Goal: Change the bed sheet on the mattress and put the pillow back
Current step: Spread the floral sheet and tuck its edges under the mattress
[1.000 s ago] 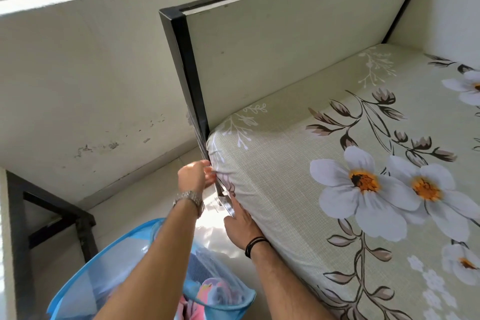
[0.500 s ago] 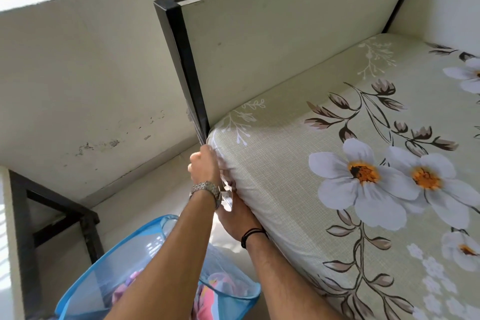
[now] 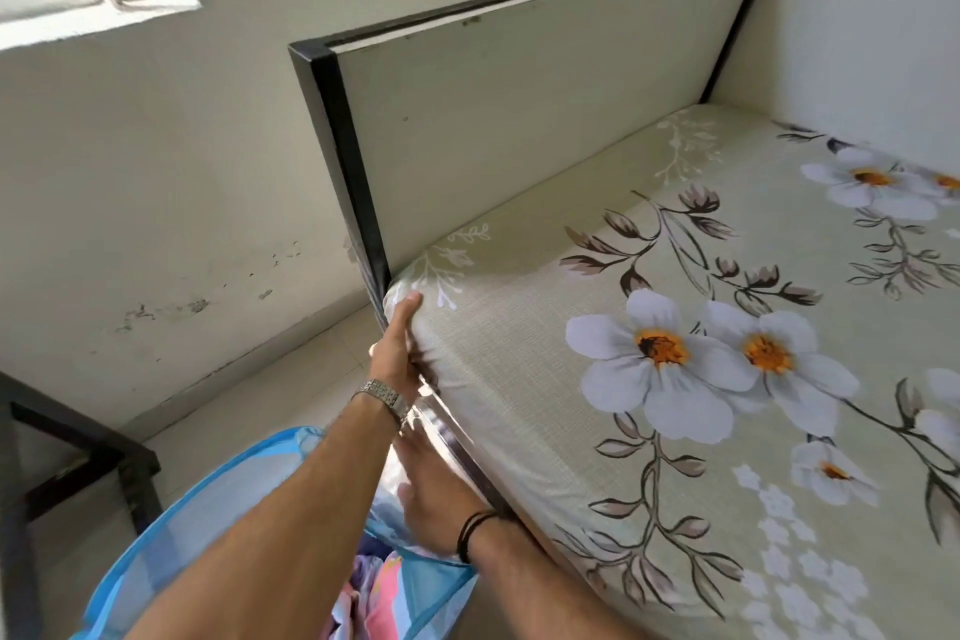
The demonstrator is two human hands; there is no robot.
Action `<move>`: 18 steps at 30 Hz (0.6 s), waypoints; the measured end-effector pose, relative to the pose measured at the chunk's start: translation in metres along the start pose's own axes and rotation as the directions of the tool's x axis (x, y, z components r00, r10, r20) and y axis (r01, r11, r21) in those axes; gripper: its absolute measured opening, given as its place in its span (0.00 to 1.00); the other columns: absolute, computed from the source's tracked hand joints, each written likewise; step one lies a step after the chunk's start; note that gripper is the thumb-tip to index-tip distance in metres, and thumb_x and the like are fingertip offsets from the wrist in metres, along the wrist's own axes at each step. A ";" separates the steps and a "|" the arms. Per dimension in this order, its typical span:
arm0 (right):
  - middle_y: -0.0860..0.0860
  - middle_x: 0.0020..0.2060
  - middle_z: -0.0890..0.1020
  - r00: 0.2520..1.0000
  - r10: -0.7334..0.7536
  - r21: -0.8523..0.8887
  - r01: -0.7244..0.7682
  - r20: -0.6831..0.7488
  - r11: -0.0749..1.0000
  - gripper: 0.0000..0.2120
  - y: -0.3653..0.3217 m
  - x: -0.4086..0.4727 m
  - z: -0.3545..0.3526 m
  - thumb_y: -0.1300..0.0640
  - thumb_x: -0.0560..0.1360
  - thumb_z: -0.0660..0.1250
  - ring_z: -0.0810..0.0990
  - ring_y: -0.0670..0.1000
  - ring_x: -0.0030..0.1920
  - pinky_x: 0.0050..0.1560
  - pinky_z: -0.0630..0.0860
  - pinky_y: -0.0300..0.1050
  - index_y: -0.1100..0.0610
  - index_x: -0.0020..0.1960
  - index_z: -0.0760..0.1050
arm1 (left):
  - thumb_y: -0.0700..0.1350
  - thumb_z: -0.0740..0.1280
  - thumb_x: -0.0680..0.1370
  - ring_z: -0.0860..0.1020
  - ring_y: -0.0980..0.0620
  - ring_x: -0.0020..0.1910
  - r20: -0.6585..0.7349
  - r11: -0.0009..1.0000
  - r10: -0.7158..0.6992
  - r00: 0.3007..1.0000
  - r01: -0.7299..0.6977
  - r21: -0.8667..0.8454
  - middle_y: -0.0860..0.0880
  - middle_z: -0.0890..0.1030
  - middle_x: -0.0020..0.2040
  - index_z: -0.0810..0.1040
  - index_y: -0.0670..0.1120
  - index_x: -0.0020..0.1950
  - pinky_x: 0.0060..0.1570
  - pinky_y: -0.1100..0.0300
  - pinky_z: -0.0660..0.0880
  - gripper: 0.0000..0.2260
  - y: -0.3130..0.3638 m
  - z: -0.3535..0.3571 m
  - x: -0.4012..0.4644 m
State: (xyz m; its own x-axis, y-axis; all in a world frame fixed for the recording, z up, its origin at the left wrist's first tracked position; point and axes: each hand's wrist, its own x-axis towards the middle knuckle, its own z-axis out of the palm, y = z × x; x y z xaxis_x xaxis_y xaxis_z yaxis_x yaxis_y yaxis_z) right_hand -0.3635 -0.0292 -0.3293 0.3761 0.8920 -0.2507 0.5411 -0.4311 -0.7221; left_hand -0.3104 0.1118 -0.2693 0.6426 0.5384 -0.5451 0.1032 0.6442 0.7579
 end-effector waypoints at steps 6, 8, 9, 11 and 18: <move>0.44 0.66 0.80 0.963 0.183 0.332 -0.109 -0.200 0.937 0.24 -0.038 -0.038 -0.061 0.61 0.82 0.55 0.78 0.47 0.65 0.69 0.75 0.50 0.45 0.75 0.69 | 0.75 0.70 0.63 0.78 0.45 0.58 -0.216 0.943 0.036 0.976 0.038 0.329 0.46 0.79 0.59 0.80 0.47 0.57 0.59 0.49 0.77 0.36 0.009 0.003 -0.005; 0.46 0.57 0.85 0.944 0.153 0.320 -0.054 -0.293 0.946 0.19 -0.041 -0.042 -0.105 0.58 0.82 0.56 0.83 0.45 0.56 0.60 0.81 0.50 0.47 0.69 0.76 | 0.82 0.66 0.59 0.68 0.41 0.73 -0.245 0.869 0.024 0.969 0.101 0.485 0.42 0.73 0.71 0.78 0.49 0.65 0.74 0.41 0.64 0.47 0.013 -0.007 -0.007; 0.47 0.55 0.85 0.922 0.131 0.263 -0.034 -0.365 0.964 0.17 -0.041 -0.043 -0.126 0.59 0.83 0.57 0.84 0.45 0.54 0.58 0.82 0.49 0.49 0.67 0.77 | 0.83 0.64 0.59 0.66 0.40 0.75 -0.258 0.834 0.023 0.966 0.123 0.537 0.41 0.70 0.75 0.76 0.47 0.70 0.75 0.40 0.62 0.52 0.016 -0.010 -0.007; 0.47 0.59 0.84 0.845 0.052 0.044 -0.034 -0.533 0.998 0.16 -0.037 -0.047 -0.160 0.60 0.83 0.58 0.81 0.46 0.58 0.60 0.79 0.45 0.50 0.65 0.78 | 0.77 0.63 0.70 0.67 0.38 0.72 -0.313 0.713 0.169 0.934 0.103 0.693 0.38 0.69 0.74 0.72 0.44 0.72 0.71 0.45 0.65 0.45 0.023 0.001 -0.020; 0.46 0.83 0.48 0.869 0.042 -0.425 -0.283 -0.494 0.860 0.28 0.029 -0.037 -0.139 0.42 0.85 0.44 0.42 0.53 0.83 0.81 0.44 0.59 0.44 0.84 0.48 | 0.54 0.56 0.82 0.60 0.45 0.79 0.340 -0.049 0.622 0.705 -0.398 0.916 0.48 0.65 0.78 0.69 0.56 0.74 0.78 0.42 0.51 0.20 -0.018 0.045 -0.032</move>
State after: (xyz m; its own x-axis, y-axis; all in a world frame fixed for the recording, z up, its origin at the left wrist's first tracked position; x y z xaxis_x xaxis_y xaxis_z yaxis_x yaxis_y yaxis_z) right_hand -0.2572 -0.0933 -0.2520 0.7209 0.6894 0.0702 0.6782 -0.6812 -0.2757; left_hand -0.2983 0.0586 -0.2497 0.7752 0.5961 0.2091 0.4345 -0.7434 0.5085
